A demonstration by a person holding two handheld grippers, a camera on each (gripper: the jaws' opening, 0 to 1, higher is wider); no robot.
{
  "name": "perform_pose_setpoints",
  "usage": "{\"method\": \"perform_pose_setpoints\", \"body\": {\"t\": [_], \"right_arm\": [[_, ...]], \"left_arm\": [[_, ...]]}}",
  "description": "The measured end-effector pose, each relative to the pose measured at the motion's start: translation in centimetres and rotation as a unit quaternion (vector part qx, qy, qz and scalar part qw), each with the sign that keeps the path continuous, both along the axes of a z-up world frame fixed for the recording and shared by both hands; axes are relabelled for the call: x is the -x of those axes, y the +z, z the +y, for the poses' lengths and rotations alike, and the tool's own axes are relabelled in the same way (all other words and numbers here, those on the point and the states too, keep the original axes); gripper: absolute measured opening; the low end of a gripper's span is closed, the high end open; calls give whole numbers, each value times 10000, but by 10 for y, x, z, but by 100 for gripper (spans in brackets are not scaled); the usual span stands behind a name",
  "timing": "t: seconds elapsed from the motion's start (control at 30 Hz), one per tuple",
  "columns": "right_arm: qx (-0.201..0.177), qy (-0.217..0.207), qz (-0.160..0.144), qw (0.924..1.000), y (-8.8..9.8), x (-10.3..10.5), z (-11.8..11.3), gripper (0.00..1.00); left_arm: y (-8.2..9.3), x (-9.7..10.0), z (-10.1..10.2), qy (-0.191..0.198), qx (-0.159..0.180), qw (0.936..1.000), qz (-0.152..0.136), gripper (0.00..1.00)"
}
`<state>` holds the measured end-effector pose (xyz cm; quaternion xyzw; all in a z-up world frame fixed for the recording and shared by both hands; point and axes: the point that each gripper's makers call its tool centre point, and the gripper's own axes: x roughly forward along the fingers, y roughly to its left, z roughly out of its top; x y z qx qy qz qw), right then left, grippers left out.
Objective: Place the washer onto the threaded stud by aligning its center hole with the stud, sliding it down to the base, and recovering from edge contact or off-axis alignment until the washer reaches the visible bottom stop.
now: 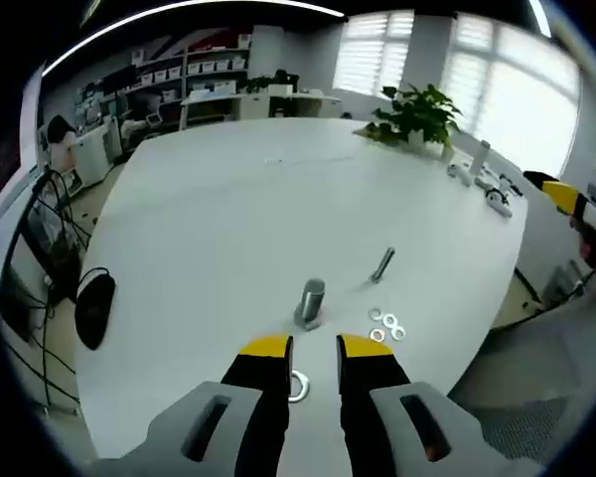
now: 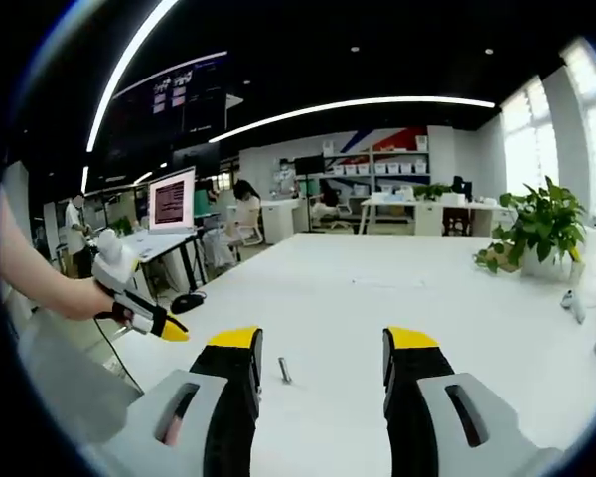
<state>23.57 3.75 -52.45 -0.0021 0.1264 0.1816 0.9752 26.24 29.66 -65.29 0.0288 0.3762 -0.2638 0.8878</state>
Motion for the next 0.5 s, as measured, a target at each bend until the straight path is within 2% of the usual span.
{"method": "perform_pose_setpoints", "body": {"t": [0.5], "right_arm": [[53,218,63,9997,-4,1,10,51]], "left_arm": [[-18,-6,-3,-85,-128,9996,242,15]]}}
